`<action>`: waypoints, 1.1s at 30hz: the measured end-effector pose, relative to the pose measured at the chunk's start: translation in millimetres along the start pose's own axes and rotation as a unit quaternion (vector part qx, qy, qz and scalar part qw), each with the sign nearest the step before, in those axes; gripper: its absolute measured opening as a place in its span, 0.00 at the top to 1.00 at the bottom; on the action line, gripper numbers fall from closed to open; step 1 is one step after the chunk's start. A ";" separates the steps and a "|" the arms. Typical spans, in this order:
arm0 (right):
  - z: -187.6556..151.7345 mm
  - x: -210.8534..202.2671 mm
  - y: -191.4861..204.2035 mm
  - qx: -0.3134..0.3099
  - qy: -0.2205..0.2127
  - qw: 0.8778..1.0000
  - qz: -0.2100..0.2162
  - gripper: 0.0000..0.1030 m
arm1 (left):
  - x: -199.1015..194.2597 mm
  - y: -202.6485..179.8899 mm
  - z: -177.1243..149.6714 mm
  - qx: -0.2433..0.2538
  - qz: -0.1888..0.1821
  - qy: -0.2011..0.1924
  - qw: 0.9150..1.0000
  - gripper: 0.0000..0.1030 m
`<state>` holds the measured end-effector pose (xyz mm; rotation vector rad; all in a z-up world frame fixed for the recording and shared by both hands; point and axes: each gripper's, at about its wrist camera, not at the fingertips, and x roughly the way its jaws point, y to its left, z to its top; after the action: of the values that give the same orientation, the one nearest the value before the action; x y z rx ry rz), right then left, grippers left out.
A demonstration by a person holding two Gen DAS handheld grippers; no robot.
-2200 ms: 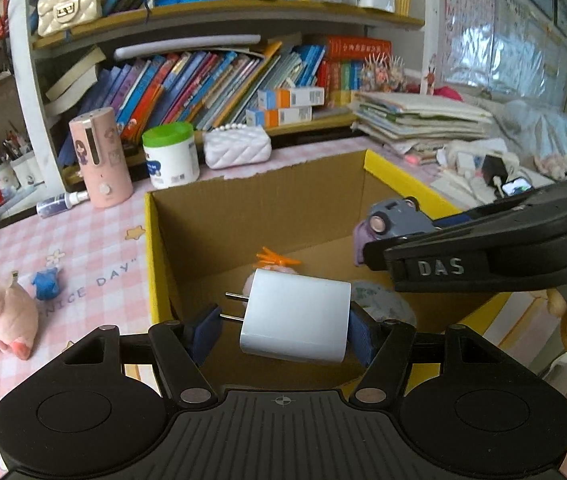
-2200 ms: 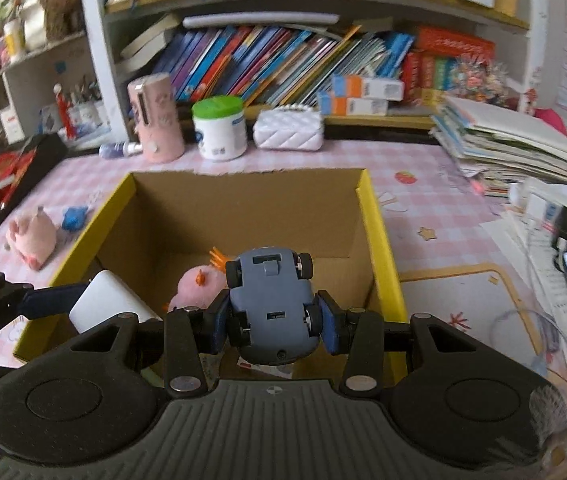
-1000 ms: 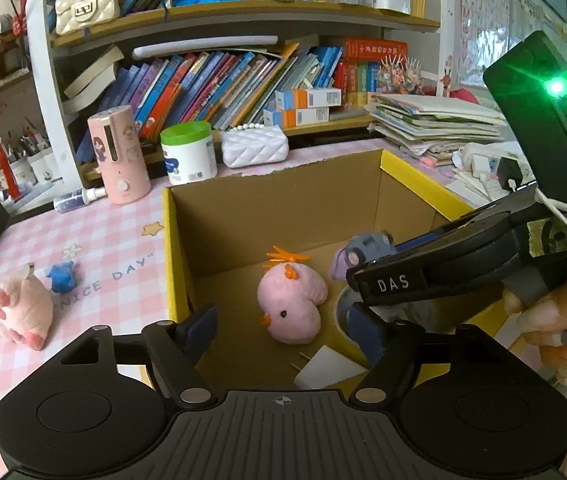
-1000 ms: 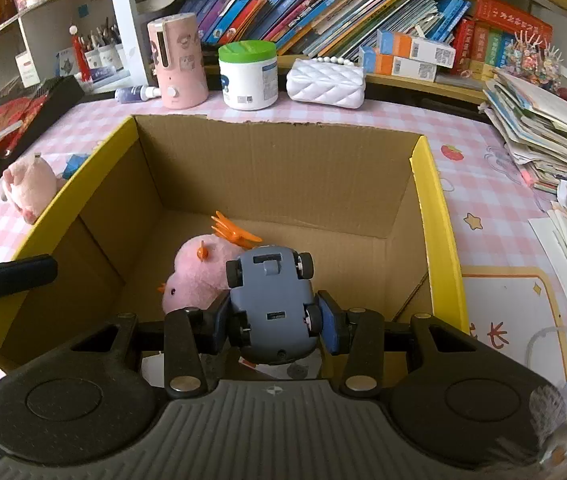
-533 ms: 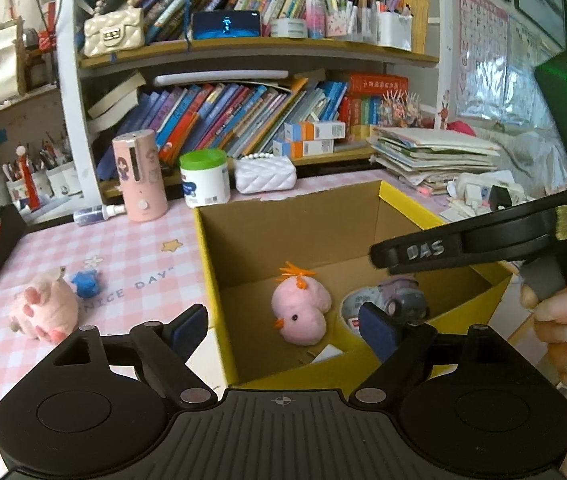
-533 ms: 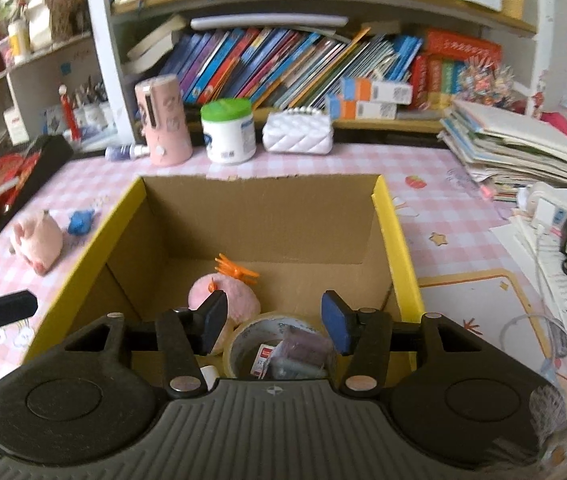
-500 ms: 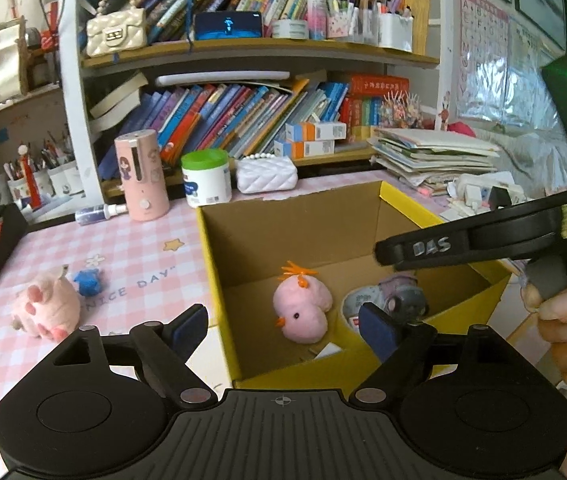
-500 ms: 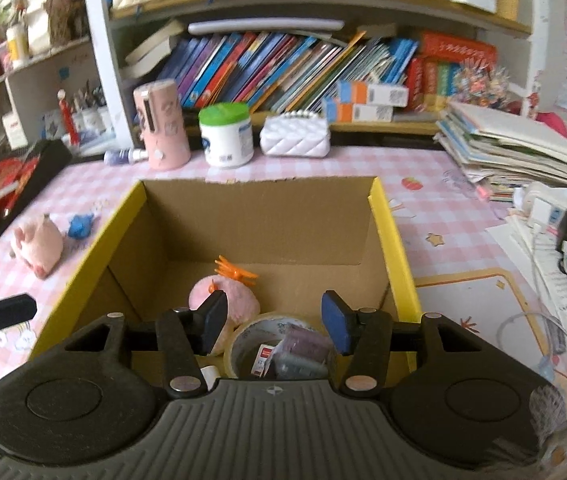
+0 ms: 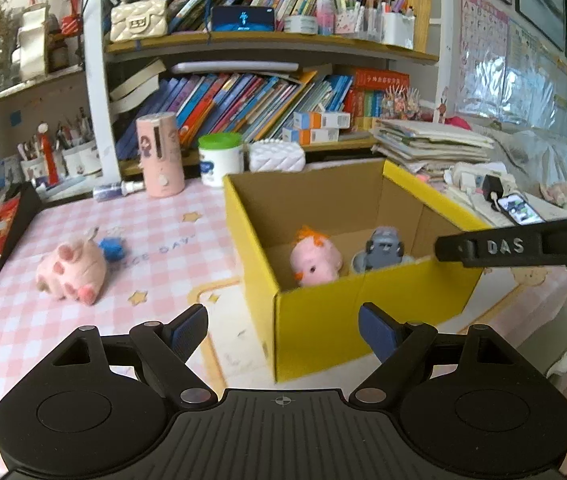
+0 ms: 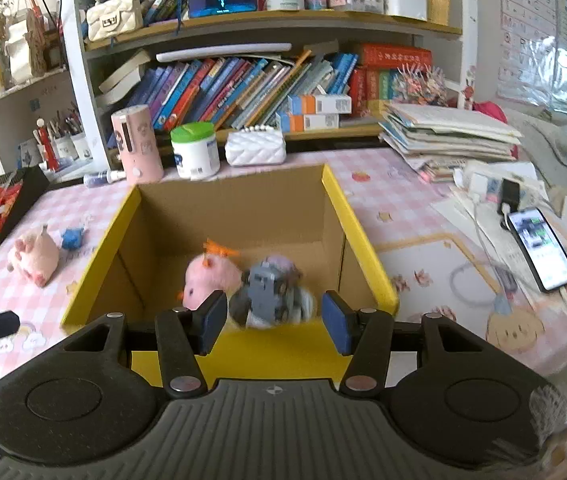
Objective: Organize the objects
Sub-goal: 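Withdraw both open tools from the yellow box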
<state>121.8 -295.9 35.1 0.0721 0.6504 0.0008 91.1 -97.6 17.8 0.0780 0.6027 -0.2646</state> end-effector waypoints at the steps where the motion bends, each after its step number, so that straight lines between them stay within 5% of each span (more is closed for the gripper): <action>1: -5.2 -3.2 2.4 0.001 0.004 1.000 -0.002 0.51 | -1.8 2.1 -3.0 -0.001 0.000 0.004 1.000 0.18; 19: -73.3 -27.6 55.8 -0.003 0.061 0.998 -0.034 0.35 | -33.1 32.2 -50.5 0.005 0.010 0.062 0.998 0.16; 33: -98.9 -34.9 101.0 -0.015 0.087 0.996 -0.004 0.33 | -60.6 68.1 -78.0 -0.013 0.036 0.089 0.995 0.13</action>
<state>36.4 -189.3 -15.4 0.0408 0.8255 0.0090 18.5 -6.9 -12.2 0.0982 0.7779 -0.1806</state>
